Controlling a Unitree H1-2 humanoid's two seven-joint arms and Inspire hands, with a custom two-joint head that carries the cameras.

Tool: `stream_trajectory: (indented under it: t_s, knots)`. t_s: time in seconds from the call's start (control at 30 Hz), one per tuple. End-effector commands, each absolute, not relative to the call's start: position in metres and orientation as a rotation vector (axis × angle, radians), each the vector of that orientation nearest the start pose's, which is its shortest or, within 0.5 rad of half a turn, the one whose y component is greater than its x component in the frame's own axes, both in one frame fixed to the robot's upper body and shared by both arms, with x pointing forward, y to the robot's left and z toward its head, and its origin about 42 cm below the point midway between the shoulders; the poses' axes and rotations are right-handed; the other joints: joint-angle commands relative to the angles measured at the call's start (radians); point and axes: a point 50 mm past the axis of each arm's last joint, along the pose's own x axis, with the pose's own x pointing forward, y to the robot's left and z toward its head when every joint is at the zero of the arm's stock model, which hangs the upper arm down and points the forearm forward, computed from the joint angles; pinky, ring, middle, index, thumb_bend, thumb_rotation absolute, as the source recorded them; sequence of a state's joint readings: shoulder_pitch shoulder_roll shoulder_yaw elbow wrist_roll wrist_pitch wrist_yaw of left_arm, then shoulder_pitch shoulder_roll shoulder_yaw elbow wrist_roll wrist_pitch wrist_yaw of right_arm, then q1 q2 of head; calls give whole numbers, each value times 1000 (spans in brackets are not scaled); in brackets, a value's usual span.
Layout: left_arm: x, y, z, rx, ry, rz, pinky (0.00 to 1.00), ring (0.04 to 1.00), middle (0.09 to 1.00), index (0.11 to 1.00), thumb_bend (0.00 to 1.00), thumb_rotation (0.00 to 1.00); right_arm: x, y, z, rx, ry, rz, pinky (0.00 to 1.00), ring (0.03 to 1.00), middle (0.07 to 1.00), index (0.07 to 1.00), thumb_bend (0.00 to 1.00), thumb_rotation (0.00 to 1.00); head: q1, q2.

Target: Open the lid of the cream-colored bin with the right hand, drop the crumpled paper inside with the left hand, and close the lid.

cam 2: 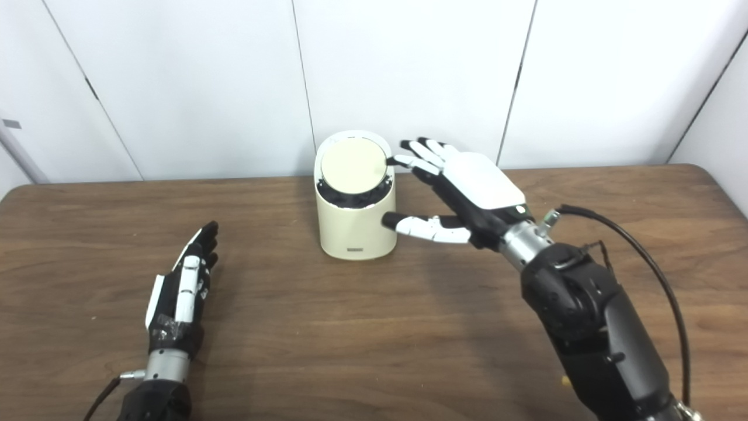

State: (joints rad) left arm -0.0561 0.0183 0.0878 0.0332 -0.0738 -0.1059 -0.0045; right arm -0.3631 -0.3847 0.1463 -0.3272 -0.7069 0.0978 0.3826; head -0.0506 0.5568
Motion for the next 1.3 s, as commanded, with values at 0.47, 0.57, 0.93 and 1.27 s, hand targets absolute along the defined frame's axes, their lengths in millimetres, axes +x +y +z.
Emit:
stream_trajectory:
  t_s: [0.47,0.57,0.93,1.27]
  knots:
    - [285,246,78,-98,-54,63,997,986,966,928,377,899,328,-290,254,-907,-276,91,898,967,964,909,487,1000,-39,11]
    - [284,247,80,-99,-43,69,991,985,964,924,369,908,327,-298,242,-858,-223,67,906,954,965,914,510,1000,-42,15]
    - [281,253,84,-92,-37,73,971,968,958,927,362,939,327,-303,197,-427,-111,27,910,951,963,941,519,1000,-52,30]
    - [280,256,87,-82,-39,70,983,974,964,932,393,933,322,-296,189,-335,-86,-13,952,940,948,926,481,1000,-56,51]
